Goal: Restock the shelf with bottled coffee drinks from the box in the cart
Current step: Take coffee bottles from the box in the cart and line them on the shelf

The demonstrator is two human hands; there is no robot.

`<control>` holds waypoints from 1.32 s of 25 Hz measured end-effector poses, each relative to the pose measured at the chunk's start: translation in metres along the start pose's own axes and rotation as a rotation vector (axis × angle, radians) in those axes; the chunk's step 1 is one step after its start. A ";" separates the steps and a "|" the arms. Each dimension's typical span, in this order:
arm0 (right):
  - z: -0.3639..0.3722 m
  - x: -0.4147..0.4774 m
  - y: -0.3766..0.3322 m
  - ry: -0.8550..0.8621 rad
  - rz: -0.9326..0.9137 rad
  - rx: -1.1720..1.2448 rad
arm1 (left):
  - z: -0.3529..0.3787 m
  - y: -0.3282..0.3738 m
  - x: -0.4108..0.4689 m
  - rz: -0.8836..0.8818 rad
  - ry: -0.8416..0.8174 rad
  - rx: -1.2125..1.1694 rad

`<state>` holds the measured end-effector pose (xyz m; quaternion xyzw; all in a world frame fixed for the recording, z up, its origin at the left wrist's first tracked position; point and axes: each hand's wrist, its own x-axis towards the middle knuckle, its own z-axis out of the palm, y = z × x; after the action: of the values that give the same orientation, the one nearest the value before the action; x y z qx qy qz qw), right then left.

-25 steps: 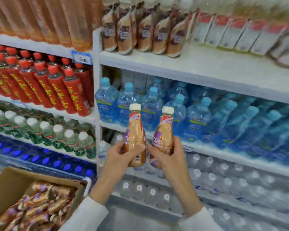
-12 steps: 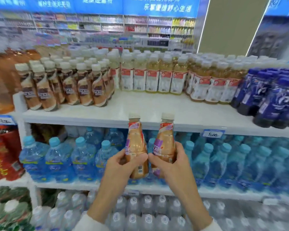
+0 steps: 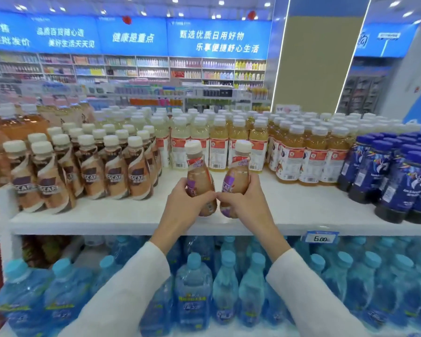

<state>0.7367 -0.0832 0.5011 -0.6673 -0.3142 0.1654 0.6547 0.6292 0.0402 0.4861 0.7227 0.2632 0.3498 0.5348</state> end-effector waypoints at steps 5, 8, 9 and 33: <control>0.009 0.032 0.026 -0.008 0.015 -0.037 | -0.001 -0.022 0.036 -0.011 -0.028 0.139; 0.009 0.042 0.043 -0.030 -0.024 -0.029 | 0.006 -0.032 0.040 -0.003 -0.014 0.159; 0.007 0.045 0.045 -0.050 -0.027 -0.022 | 0.008 -0.034 0.041 -0.005 -0.006 0.152; -0.004 0.039 0.051 -0.005 -0.105 -0.303 | 0.012 -0.033 0.022 -0.008 0.233 0.285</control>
<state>0.7786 -0.0583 0.4592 -0.7405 -0.3718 0.0835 0.5535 0.6517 0.0593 0.4572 0.7446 0.3735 0.3882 0.3942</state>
